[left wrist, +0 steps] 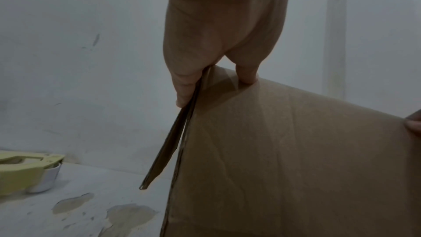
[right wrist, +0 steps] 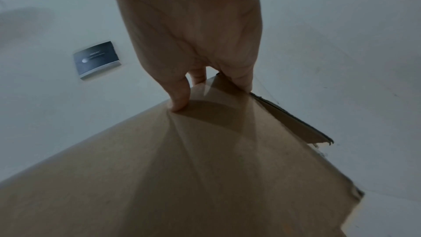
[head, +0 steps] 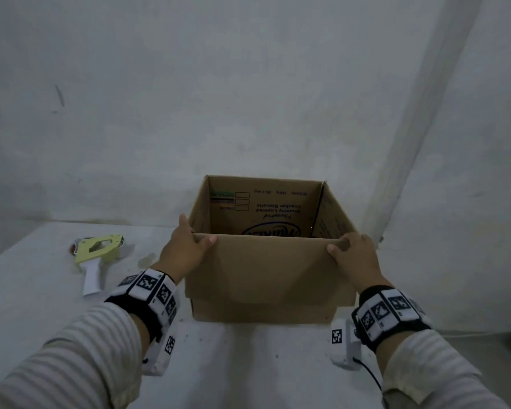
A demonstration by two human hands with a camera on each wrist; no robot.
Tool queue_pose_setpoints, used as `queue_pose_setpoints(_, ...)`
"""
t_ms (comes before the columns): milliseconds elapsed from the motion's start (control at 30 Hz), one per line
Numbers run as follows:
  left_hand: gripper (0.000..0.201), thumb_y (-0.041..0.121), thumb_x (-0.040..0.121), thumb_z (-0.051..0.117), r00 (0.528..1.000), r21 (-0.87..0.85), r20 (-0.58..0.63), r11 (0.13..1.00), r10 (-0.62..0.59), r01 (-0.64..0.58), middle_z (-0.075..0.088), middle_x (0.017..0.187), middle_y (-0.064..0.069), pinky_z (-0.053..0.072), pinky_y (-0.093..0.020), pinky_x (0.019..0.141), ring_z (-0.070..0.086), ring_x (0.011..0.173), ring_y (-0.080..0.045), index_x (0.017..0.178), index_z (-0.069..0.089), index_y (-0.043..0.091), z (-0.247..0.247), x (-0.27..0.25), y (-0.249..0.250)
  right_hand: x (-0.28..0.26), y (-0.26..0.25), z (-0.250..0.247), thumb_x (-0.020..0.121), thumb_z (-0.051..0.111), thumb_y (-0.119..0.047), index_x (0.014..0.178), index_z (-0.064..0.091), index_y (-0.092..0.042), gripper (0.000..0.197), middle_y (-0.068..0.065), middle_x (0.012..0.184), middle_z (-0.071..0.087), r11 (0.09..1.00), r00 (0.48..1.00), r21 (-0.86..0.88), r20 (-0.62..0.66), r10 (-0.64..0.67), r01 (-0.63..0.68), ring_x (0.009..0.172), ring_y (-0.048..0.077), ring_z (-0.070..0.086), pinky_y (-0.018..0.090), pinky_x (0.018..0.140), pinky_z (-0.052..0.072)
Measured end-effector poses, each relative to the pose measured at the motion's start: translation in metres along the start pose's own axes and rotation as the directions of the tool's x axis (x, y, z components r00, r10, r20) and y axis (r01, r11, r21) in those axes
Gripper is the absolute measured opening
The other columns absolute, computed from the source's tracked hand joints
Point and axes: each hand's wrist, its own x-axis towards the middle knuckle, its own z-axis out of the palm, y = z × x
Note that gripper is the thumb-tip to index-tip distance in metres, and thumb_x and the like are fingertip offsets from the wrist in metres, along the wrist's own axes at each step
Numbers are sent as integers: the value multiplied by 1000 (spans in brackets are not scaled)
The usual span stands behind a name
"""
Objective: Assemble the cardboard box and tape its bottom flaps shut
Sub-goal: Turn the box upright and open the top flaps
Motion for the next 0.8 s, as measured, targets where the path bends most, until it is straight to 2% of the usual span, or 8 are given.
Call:
queue_pose_setpoints(167, 92, 46, 87, 57, 1000, -12, -8, 1000, -6, 6, 34, 151, -11, 39, -46, 104, 40, 134, -32, 152, 1, 13, 10, 13, 5, 19, 1, 6, 93, 56, -29, 125, 49, -11, 38, 16, 147, 25, 999, 999, 21, -11, 33, -33, 129, 38, 37, 47, 108, 36)
queue_pose_setpoints(233, 87, 47, 86, 58, 1000, -15, -22, 1000, -14, 14, 36, 150, -12, 40, -46, 103, 42, 132, -33, 150, 10, 11, 13, 20, 7, 26, 0, 9, 94, 55, -29, 126, 48, -11, 38, 16, 148, 23, 999, 999, 21, -13, 32, -32, 129, 38, 38, 47, 107, 36)
queue_pose_setpoints(333, 85, 48, 86, 59, 1000, -11, -26, 1000, -13, 13, 35, 149, -12, 40, -47, 103, 42, 132, -34, 149, 14, 12, 16, 31, 8, 35, -1, 11, 94, 54, -29, 126, 48, -11, 38, 16, 148, 23, 1000, 1000, 13, -14, 24, -24, 128, 38, 40, 44, 104, 37)
queue_pose_setpoints(467, 81, 50, 84, 59, 1000, 7, -27, 1000, -9, 9, 38, 146, -13, 43, -49, 101, 45, 128, -35, 144, 22, 11, 20, 45, 9, 47, -2, 15, 94, 54, -30, 128, 47, -11, 39, 14, 152, 19, 999, 999, 21, -12, 33, -32, 131, 37, 37, 45, 106, 36)
queue_pose_setpoints(800, 78, 49, 85, 58, 1000, 5, -25, 1000, -10, 10, 37, 146, -14, 43, -50, 101, 44, 128, -35, 142, 24, 9, 28, 77, 15, 75, -7, 26, 96, 51, -29, 135, 42, -12, 44, 14, 157, 7, 998, 999, 48, -3, 40, -40, 138, 37, 28, 46, 111, 31)
